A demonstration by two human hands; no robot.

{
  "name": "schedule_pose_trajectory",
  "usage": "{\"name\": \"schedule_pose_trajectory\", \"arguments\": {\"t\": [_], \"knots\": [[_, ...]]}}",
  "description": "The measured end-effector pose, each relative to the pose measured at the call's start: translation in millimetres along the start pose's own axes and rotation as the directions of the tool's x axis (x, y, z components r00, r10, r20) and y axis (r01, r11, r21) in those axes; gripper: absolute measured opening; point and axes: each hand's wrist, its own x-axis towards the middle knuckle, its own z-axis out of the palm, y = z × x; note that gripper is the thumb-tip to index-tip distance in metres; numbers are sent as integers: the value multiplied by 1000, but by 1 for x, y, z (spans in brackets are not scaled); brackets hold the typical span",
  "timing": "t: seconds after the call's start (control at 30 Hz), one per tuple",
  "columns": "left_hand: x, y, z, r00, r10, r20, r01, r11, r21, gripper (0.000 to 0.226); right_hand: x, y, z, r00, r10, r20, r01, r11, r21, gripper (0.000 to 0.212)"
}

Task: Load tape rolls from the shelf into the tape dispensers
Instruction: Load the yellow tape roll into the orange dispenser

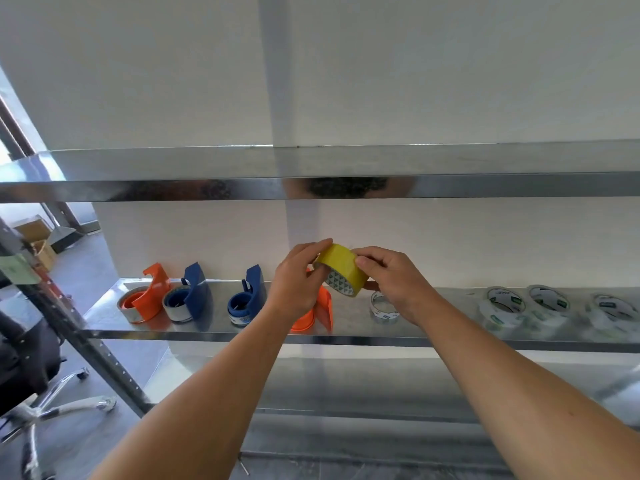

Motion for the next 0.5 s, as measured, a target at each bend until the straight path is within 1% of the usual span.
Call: {"name": "schedule_pose_trajectory", "arguments": {"t": [0.1, 0.17, 0.23, 0.33, 0.4, 0.5], "knots": [[-1, -2, 1, 999, -1, -50, 5, 997, 82, 39, 2, 0, 1, 998, -36, -53, 36, 999, 3, 20], [-2, -3, 4, 994, -29, -102, 38, 996, 87, 40, 3, 0, 1, 994, -68, -89, 67, 998, -8, 22], [-3, -2, 6, 986, -75, -146, 84, 995, 59, 40, 2, 1, 1, 990, -96, -104, 93, 995, -34, 31], [-5, 0, 9, 973, -155, -172, 155, 988, -10, 41, 0, 3, 2, 986, -135, -99, 117, 978, -173, 47], [-7, 0, 8, 967, -189, -171, 182, 982, -56, 41, 0, 4, 3, 984, -147, -101, 122, 968, -218, 50], [-8, -2, 6, 969, -205, -134, 194, 977, -89, 43, 2, 3, 4, 980, -160, -114, 125, 955, -271, 47]]}}
